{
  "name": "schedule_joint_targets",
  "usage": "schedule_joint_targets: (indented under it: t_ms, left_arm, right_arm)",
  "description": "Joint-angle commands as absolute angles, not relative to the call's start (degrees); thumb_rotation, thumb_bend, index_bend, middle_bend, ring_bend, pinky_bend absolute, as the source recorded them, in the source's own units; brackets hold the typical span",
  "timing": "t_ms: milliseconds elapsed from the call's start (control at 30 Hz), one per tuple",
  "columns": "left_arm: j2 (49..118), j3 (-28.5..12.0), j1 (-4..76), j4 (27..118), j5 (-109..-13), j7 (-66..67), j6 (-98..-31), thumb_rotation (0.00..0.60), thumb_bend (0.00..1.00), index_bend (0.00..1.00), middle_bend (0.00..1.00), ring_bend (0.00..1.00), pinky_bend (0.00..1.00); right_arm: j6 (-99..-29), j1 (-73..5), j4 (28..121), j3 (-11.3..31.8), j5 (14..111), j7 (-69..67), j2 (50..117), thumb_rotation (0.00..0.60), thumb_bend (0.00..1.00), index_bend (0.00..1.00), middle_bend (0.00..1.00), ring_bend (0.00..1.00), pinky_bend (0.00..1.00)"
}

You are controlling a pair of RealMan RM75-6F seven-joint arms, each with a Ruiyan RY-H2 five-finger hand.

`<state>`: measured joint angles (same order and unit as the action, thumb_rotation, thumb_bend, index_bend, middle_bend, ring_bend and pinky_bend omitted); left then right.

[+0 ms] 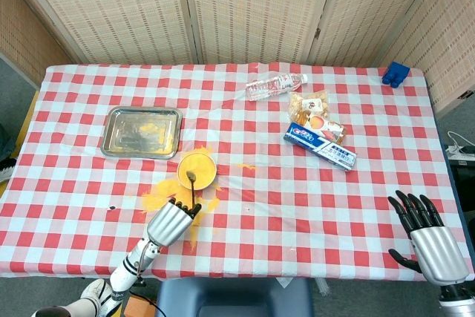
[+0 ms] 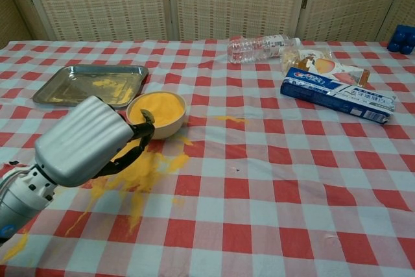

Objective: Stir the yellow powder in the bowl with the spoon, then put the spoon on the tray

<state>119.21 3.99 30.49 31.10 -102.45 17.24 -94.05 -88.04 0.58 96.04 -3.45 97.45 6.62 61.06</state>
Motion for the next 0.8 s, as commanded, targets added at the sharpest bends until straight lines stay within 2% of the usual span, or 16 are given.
schedule_joint_targets:
  t_ms: [33,233,500,800]
  left_arm:
    - [119.28,4.02,30.49,31.01,-102.52,17.13,-94.18,0.6,0.45,0.58,1.0,1.0,1.0]
    - [119.4,4.05,30.8,30.48,-103.16,15.28,-96.16,0.6,0.46,0.64,1.0,1.0,1.0]
    - [119.84,3.34,31.57,29.2,-103.27,12.13,-98.5,0.6,0.59,0.8,1.0,1.0,1.0]
    - [120.44,1.61,33.75,26.53,-102.59,6.16,-100.73,0.6,0.61,0.84,1.0,1.0,1.0]
  right_arm:
    - [-87.93,0.54,96.04,-3.46,97.42,6.63,61.07,0.6,0.05,0.0,0.0,0.0,0.0]
    - [-87.74,0.46,96.0,-3.43,97.28,6.63,61.08,0.6,0.05,0.0,0.0,0.0,0.0]
    - [-87.49,0.37,96.03,-3.37,97.04,6.79,61.17,0.6,0.05,0.0,0.0,0.0,0.0]
    - [-86.99,0.21,96.06,-2.96,95.99,7.29,61.4,0.6,0.05,0.0,0.0,0.0,0.0]
